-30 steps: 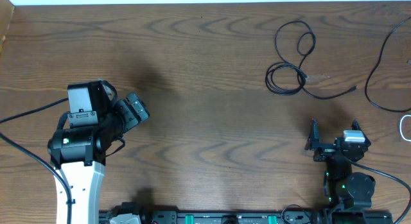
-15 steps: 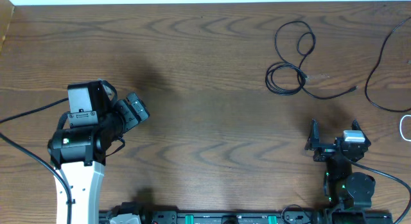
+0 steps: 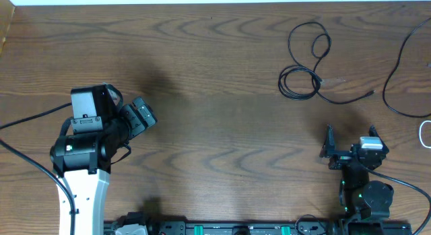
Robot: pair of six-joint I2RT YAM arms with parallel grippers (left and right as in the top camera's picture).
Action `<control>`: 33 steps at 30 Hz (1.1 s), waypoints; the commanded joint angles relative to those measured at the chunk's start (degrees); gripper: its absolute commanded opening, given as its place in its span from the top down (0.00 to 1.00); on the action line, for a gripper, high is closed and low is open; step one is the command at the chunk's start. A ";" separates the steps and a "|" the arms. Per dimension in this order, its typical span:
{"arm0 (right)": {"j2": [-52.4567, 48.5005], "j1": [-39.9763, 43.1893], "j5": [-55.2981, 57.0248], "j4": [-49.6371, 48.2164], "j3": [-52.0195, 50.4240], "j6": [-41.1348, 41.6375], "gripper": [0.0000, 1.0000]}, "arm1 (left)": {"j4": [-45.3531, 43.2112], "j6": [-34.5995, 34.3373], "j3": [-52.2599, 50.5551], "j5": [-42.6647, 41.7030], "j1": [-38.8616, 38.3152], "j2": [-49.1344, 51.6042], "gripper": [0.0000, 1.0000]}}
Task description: Untangle cables
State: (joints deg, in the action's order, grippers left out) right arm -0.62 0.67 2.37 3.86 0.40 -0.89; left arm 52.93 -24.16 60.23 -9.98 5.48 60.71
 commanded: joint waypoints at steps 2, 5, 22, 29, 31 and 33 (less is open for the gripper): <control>0.33 -0.02 0.09 0.26 -0.11 -0.92 0.01 | 0.20 -0.09 0.00 0.55 0.24 -0.04 0.01; 0.33 -0.02 0.09 0.26 -0.11 -0.92 0.01 | 0.20 -0.09 0.00 0.55 0.24 -0.04 0.01; 0.33 -0.02 0.09 0.26 -0.11 -0.92 0.01 | 1.25 -0.07 -0.02 0.57 0.04 -8.35 0.01; 0.33 -0.02 0.07 0.26 -0.11 -0.92 0.01 | 1.42 4.61 -0.02 0.55 -4.24 -21.66 0.01; 0.33 -0.02 0.09 0.26 -0.11 -0.92 0.01 | 1.27 5.09 -0.17 0.55 -4.72 -25.83 0.01; 0.33 -0.02 0.09 0.26 -0.11 -0.92 0.01 | 0.92 5.09 -0.85 0.52 -4.72 -29.16 0.01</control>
State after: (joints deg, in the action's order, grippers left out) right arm -0.62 0.67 2.37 3.86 0.40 -0.89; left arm 53.95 -21.21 60.23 -9.98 1.17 36.29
